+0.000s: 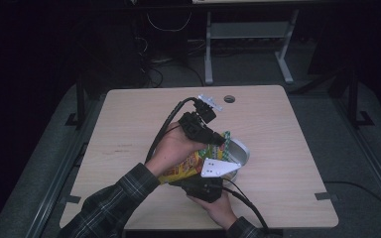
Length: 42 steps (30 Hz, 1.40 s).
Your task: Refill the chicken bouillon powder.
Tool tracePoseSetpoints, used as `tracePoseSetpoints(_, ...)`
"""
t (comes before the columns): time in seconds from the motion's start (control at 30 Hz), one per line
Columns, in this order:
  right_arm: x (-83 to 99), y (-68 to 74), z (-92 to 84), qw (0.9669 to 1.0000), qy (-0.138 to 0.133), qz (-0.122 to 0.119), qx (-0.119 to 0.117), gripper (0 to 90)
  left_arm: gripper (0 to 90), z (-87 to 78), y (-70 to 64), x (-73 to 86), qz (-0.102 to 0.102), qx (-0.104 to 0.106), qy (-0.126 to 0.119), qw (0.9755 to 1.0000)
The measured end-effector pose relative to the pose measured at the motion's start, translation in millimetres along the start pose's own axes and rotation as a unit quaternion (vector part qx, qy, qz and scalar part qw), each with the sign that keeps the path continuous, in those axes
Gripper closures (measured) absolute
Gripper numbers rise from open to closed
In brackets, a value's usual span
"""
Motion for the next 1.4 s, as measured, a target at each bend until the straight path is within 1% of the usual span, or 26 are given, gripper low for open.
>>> tracePoseSetpoints(1.4, -1.4, 1.6, -0.9, 1.0, -0.005, 0.004, -0.004, 90.0, 88.4, 2.7, -2.1, -1.1, -0.001, -0.001, 0.01, 0.9999)
Point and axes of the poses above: each handheld gripper's, and its own axes: z roughly forward along the jaws, x roughly out of its underside, y roughly to its left, the point moved 9 cm from there along z, roughly forward along the jaws, and after that the axes turned 9 degrees about -x, right-handed, at the moved point
